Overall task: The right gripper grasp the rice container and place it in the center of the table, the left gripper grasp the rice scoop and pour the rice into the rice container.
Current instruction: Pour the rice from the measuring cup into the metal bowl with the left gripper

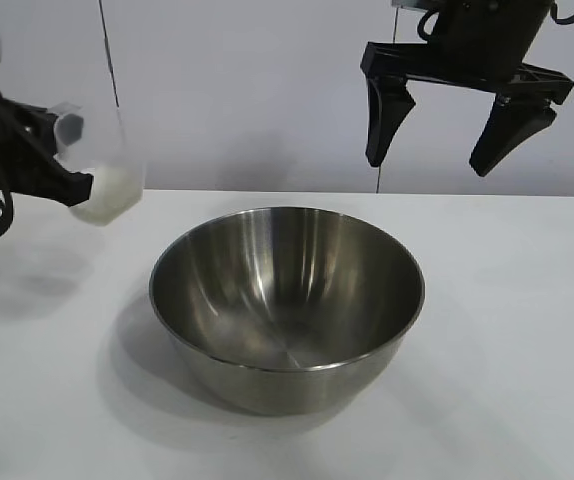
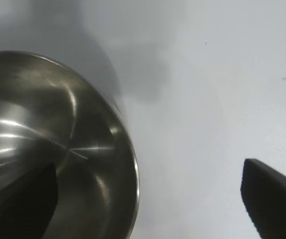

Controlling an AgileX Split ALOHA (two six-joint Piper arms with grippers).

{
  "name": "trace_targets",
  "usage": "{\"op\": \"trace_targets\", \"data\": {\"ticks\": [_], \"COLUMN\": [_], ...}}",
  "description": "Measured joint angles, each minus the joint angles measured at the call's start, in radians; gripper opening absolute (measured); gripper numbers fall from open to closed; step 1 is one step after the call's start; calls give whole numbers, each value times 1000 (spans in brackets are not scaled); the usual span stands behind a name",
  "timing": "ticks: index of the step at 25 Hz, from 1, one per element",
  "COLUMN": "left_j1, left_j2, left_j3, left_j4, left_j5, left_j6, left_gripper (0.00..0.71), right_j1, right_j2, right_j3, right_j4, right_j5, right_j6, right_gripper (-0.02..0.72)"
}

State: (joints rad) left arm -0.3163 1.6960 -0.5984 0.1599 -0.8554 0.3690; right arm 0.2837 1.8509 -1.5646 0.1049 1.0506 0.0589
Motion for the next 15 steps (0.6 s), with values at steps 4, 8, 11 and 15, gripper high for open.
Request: {"op": "trace_targets", "data": {"ticks": [4,8,11,15], "left_j1": [-110,-208,-270,-335], "left_j2": [-23,-23,-18,28], "left_j3": [-96,-178,-216,-237], "left_j4": [-90,-215,-261,-255], "left_j5": [207,352,388,389], "left_j6": [205,486,683,928], "left_gripper": [3,3,3,3], "right_j1": [0,0,0,0], "right_j2": [0,0,0,0], "right_j3": [0,0,0,0], "right_j4": [0,1,1,-1], "right_j5": [0,0,0,0], "right_j6": [0,0,0,-2], "right_gripper": [694,694,694,694]}}
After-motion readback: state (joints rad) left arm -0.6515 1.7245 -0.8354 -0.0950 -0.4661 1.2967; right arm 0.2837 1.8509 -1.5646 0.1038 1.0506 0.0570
